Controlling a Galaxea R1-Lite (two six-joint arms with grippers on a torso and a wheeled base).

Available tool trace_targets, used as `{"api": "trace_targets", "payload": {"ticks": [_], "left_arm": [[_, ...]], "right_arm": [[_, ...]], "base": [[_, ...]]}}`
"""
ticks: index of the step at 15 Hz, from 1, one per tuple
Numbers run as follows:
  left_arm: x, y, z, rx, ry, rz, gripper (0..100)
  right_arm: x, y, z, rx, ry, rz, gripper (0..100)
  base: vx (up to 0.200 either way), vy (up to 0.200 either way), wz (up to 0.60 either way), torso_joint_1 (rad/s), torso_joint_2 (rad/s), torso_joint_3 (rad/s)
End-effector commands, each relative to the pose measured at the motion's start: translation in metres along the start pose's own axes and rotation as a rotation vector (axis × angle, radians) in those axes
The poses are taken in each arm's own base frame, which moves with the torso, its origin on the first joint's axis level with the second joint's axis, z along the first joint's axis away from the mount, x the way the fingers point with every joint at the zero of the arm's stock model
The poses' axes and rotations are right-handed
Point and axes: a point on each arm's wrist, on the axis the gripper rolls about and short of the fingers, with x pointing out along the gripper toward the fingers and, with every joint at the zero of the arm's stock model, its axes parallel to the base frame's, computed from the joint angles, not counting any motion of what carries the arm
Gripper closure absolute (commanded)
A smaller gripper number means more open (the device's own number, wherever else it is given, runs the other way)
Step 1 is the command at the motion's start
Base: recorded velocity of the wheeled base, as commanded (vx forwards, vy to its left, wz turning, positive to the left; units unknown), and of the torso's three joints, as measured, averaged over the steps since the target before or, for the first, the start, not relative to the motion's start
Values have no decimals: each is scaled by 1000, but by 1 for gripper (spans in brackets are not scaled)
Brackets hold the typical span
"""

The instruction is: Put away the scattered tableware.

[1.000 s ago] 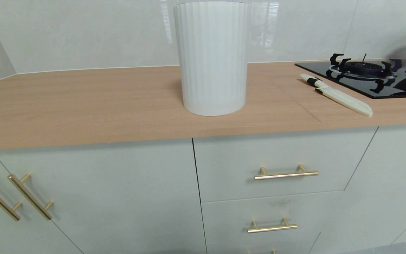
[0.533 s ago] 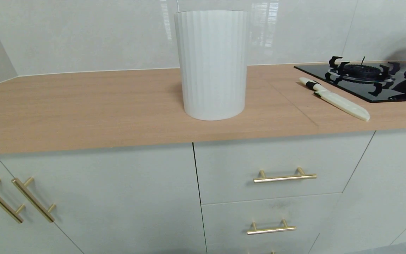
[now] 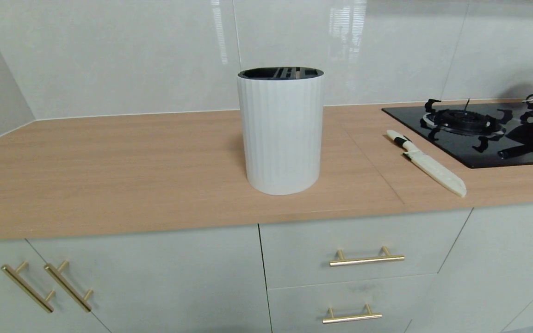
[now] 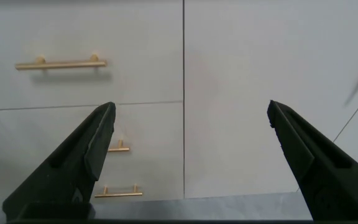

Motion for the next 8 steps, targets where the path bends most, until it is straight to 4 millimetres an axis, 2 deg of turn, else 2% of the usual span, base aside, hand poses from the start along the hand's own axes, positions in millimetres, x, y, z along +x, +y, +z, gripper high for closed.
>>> {"api": "trace_targets", "payload": {"ticks": [1, 8], "left_arm": [[0, 0, 0, -1, -1, 0, 0], [0, 0, 0, -2, -1, 2, 0]], "right_arm": [[0, 0, 0, -1, 1, 1, 0], [0, 0, 0, -1, 1, 1, 0]], "base": [[0, 0, 0, 129, -461, -325], [0, 0, 0, 168, -478, -315]]}}
